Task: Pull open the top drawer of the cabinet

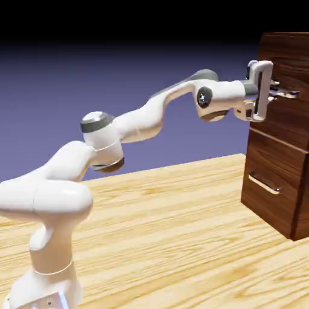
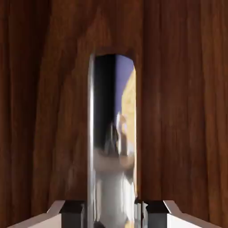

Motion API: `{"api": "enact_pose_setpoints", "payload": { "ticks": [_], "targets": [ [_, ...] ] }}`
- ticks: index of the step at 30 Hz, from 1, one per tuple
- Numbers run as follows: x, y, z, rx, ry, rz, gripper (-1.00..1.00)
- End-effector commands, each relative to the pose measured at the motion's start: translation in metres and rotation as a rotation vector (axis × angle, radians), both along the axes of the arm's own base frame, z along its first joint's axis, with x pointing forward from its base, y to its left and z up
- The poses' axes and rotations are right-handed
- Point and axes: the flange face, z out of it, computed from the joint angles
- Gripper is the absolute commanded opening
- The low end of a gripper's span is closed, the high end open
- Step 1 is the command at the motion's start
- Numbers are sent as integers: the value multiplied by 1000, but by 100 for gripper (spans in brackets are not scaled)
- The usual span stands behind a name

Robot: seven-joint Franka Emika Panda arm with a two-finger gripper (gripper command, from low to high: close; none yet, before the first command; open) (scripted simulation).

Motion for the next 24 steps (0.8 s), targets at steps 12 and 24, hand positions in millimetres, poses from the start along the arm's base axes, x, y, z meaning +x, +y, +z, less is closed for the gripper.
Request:
{"api": "enact_pose_setpoints", "payload": {
  "ticks": [12,24],
  "targets": [
    [-110,0,0,0,1,0,-100],
    [-252,0,0,0,1,0,-100]
  ]
}}
